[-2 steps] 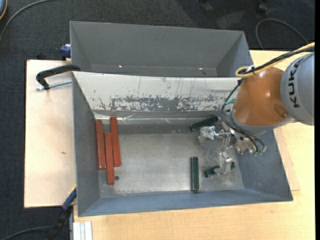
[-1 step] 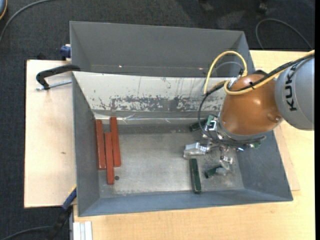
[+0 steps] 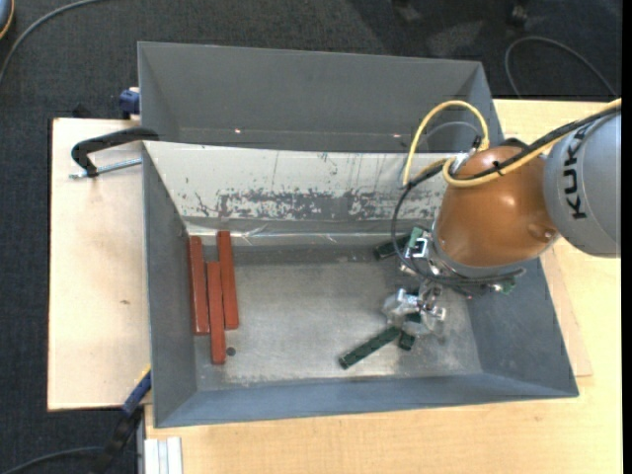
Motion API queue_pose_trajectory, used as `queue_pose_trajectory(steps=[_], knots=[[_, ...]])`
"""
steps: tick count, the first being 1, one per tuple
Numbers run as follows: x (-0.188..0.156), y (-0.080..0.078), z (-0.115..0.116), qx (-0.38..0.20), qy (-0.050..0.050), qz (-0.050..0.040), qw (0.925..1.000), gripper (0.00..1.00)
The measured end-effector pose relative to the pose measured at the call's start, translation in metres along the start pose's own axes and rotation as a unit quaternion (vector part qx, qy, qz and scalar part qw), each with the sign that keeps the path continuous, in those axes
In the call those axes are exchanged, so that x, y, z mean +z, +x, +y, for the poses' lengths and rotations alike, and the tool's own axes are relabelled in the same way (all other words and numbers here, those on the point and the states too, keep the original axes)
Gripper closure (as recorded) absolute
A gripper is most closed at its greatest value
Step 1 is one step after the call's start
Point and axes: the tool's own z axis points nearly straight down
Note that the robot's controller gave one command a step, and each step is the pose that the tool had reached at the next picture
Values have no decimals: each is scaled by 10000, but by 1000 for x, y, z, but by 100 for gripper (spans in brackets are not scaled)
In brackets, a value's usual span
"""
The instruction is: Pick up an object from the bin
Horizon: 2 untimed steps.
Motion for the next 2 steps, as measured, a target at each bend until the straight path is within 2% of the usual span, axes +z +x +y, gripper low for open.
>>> queue_pose_trajectory(steps=[1, 2], knots=[[0, 0, 0, 0, -5, -1, 10000, 0], [1, -39, 51, -2118, -27, 1, 9773, 0]])
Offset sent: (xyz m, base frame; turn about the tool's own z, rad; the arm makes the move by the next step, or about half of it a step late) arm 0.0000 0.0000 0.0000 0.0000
